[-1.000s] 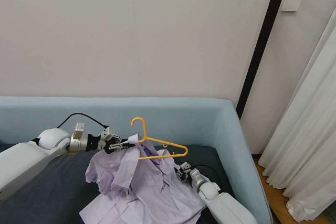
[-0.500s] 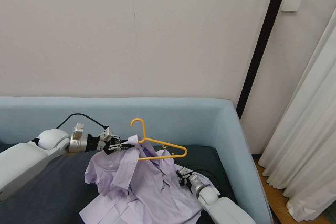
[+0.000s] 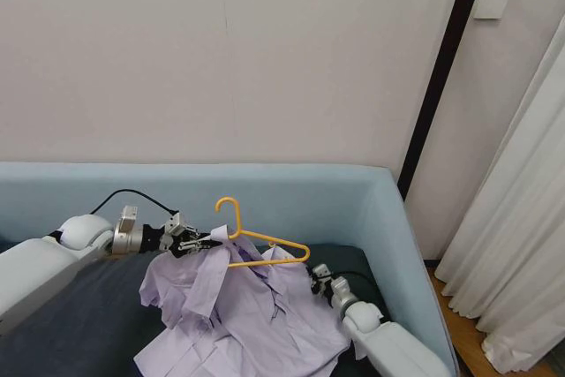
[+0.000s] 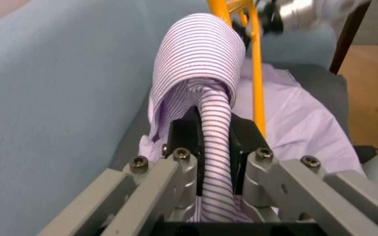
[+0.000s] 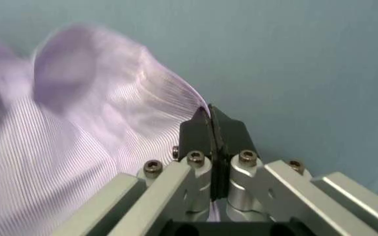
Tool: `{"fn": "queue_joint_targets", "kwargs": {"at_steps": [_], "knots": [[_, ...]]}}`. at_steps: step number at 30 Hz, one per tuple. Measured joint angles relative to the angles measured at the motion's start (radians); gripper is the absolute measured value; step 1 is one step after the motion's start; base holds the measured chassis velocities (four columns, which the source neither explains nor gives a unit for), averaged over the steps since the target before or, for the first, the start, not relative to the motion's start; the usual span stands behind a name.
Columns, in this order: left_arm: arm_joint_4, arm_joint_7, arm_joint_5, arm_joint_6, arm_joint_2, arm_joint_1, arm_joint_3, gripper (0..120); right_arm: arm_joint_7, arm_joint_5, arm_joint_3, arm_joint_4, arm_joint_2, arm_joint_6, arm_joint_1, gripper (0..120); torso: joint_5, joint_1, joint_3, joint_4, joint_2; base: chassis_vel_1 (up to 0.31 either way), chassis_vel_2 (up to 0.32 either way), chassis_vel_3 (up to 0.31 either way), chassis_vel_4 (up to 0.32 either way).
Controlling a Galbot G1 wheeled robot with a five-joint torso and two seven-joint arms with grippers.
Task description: Pick up the clothes from the sofa and hang them on the clothes hanger.
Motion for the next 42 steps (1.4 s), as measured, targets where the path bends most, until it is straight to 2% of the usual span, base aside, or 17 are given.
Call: {"fn": "queue_joint_targets", "kwargs": {"at_steps": [4, 5, 8, 9, 14, 27, 30, 37, 42], "knots": [[0.034, 0.003, 0.031, -0.012, -0.009, -0.005, -0.007, 8, 0.052, 0.088, 0.000, 0.270, -0.123, -0.087, -0.002, 0, 0.0000, 0.000, 0.000, 0.0006, 0.000, 0.000, 0.000, 0.000, 0.000], [0.034, 0.003, 0.031, -0.012, -0.009, -0.005, -0.007, 8, 0.052, 0.088, 0.000, 0.270, -0.123, -0.087, -0.002, 0, 0.0000, 0.000, 0.000, 0.0006, 0.000, 0.000, 0.000, 0.000, 0.000], [0.036, -0.001, 0.052, -0.014, -0.012, -0.013, -0.007, 8, 0.095, 0.139, 0.008, 0.450, -0.205, -0.150, 0.008, 0, 0.0001, 0.000, 0.000, 0.0004, 0.000, 0.000, 0.000, 0.000, 0.000], [0.036, -0.001, 0.052, -0.014, -0.012, -0.013, -0.007, 8, 0.095, 0.139, 0.008, 0.450, -0.205, -0.150, 0.008, 0, 0.0001, 0.000, 0.000, 0.0004, 0.000, 0.000, 0.000, 0.000, 0.000], [0.027, -0.012, 0.092, -0.016, -0.017, -0.019, -0.007, 8, 0.160, 0.229, 0.028, 0.651, -0.307, -0.228, 0.047, 0, -0.0001, 0.000, 0.000, 0.0002, 0.000, 0.000, 0.000, 0.000, 0.000], [0.017, -0.031, 0.132, -0.037, 0.018, -0.005, -0.040, 8, 0.220, 0.392, 0.093, 0.791, -0.414, -0.298, 0.125, 0, 0.0000, 0.000, 0.000, 0.0005, 0.000, 0.000, 0.000, 0.000, 0.000], [0.005, -0.098, 0.138, -0.045, 0.020, 0.009, -0.057, 8, 0.242, 0.455, 0.119, 0.871, -0.442, -0.316, 0.117, 0, -0.0001, 0.000, 0.000, 0.0005, 0.000, 0.000, 0.000, 0.000, 0.000], [-0.039, -0.198, 0.135, -0.032, 0.007, 0.033, -0.069, 8, 0.250, 0.506, 0.148, 1.006, -0.494, -0.319, 0.079, 0, 0.0001, 0.000, 0.000, 0.0003, 0.000, 0.000, 0.000, 0.000, 0.000], [-0.073, -0.306, 0.119, -0.001, -0.057, 0.028, -0.051, 8, 0.261, 0.558, 0.151, 1.130, -0.541, -0.321, 0.081, 0, -0.0002, 0.000, 0.000, 0.0006, 0.000, 0.000, 0.000, 0.000, 0.000]]}}
